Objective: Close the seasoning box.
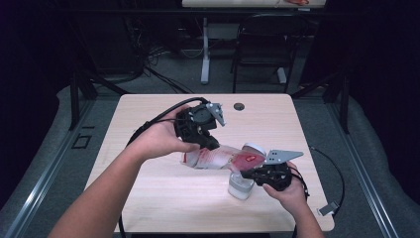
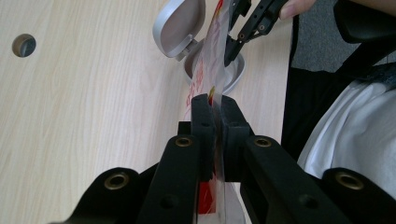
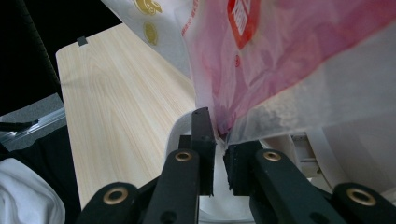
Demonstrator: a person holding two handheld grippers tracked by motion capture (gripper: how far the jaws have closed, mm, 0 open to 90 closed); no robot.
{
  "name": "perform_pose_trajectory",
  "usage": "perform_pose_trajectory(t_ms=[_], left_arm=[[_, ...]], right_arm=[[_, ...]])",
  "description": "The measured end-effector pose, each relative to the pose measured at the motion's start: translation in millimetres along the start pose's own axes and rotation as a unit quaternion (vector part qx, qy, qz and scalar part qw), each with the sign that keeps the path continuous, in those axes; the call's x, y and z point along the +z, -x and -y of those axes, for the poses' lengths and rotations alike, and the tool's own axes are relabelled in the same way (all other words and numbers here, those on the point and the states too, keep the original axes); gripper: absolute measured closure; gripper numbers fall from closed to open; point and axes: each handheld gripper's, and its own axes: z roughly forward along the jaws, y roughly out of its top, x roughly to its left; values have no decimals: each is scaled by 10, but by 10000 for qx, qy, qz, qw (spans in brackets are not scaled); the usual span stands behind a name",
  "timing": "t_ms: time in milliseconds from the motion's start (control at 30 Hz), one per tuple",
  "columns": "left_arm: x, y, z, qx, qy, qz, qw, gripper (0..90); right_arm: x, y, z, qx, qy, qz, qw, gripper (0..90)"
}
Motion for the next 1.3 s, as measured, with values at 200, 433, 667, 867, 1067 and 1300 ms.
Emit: perform_pose_trajectory(t_ms=[200,433,667,867,1067,1300], left_arm=[[-1,4,-7,20,-6,-3,10000,874],[-2,1,-10,30,5,11,10000,875],[-3,5,-13,9,7,37,10000,876],[0,12,-22,-3,11,40,10000,876],[0,18,-36,25,2,24,10000,876],[-6,18,-50,40,-44,26,10000,878]], right_arm=[[0,0,1,-8,-9,12,10000,836],[-1,0,0,-11,-21,16,10000,836],[0,-2,0,-26,-22,26,10000,834],[-1,-1,0,-23,-28,30,10000,833],[-1,-1,-1,-32,-39,29,10000,832],[10,-10,-1,-71,-73,38,9999,836]])
